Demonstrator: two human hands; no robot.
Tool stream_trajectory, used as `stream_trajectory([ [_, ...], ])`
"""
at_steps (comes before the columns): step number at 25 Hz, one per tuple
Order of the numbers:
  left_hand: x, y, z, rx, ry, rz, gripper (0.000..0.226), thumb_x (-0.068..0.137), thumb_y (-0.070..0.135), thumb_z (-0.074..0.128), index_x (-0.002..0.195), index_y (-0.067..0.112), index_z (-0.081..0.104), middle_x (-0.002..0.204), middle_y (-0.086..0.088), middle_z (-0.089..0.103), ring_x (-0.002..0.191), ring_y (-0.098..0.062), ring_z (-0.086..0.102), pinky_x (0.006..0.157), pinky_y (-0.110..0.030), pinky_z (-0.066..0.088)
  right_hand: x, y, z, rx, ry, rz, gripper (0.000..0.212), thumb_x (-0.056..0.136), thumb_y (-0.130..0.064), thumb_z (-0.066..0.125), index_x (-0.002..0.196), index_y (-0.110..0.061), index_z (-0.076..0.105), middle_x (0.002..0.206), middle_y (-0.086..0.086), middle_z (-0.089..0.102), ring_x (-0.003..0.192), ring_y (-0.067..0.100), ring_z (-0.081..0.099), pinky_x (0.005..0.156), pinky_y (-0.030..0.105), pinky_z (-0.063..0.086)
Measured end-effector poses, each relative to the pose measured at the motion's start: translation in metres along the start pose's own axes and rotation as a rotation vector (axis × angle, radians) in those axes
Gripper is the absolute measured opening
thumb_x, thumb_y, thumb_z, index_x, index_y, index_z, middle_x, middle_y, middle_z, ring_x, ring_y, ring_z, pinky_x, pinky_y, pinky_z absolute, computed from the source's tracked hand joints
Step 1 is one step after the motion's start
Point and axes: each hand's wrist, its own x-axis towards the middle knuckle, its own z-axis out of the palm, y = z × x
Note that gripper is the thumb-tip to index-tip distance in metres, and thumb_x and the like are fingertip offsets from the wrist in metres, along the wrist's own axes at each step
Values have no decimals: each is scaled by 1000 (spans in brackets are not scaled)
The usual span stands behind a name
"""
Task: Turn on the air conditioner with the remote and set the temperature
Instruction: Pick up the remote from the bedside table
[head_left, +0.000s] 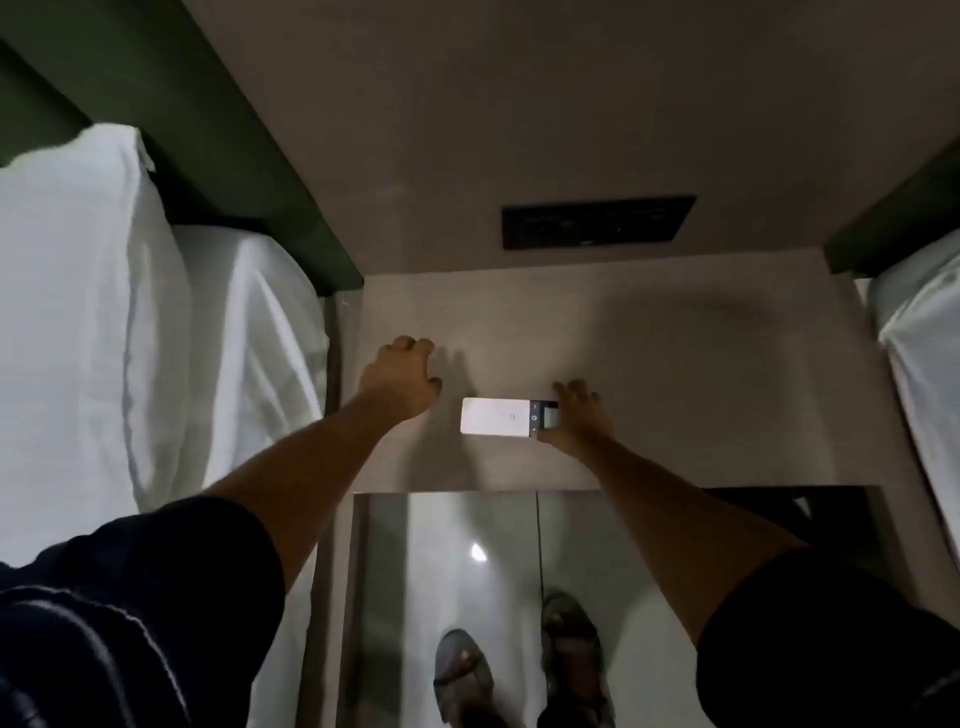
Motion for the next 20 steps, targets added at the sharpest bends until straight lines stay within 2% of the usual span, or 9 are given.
stream_trajectory([
  [5, 19, 2, 1, 72, -25, 0, 58, 93, 30, 54, 146, 15, 36, 151, -11, 38, 134, -33, 42, 108, -46, 42, 15, -6, 11, -271, 37, -89, 66, 72, -30, 76, 131, -15, 48, 134, 10, 41, 122, 31, 43, 84, 39, 50],
  [8, 17, 1, 5, 75, -33, -2, 60, 93, 31, 55, 147, 17, 34, 152, -10, 37, 135, -32, 41, 109, -45, 42, 19, -2, 13, -309, 15, -119, 68, 70, -30, 77, 128, -11, 46, 130, 11, 48, 119, 31, 48, 80, 36, 50],
  [11, 6, -2, 7, 81, -59, -4, 63, 92, 31, 55, 149, 17, 31, 155, -10, 33, 138, -32, 39, 110, -45, 40, 10, 3, 5, 8, -94, -56, 64, 60, -26, 88, 109, -13, 48, 114, 7, 64, 103, 29, 64, 71, 27, 42],
  [14, -14, -2, -10, 64, -79, -41, 64, 92, 32, 56, 150, 16, 31, 158, -9, 29, 140, -32, 37, 112, -44, 39, -11, 0, -11, 274, -18, -65, 51, 57, -23, 90, 95, -13, 58, 98, 6, 71, 90, 24, 67, 68, 21, 38],
  [18, -49, 8, -62, 40, -42, -58, 61, 92, 31, 56, 147, 15, 36, 156, -10, 31, 138, -32, 40, 111, -45, 40, -43, -34, -62, 341, 109, -84, 28, 65, -26, 83, 84, -14, 67, 77, 1, 65, 72, 16, 59, 61, 23, 37],
  [20, -71, 16, -95, 50, -8, -58, 58, 92, 30, 55, 146, 15, 39, 155, -9, 31, 137, -32, 40, 110, -45, 41, -61, -55, -90, 406, 109, -149, 22, 67, -27, 83, 80, -15, 70, 65, -4, 63, 60, 9, 55, 55, 17, 38],
])
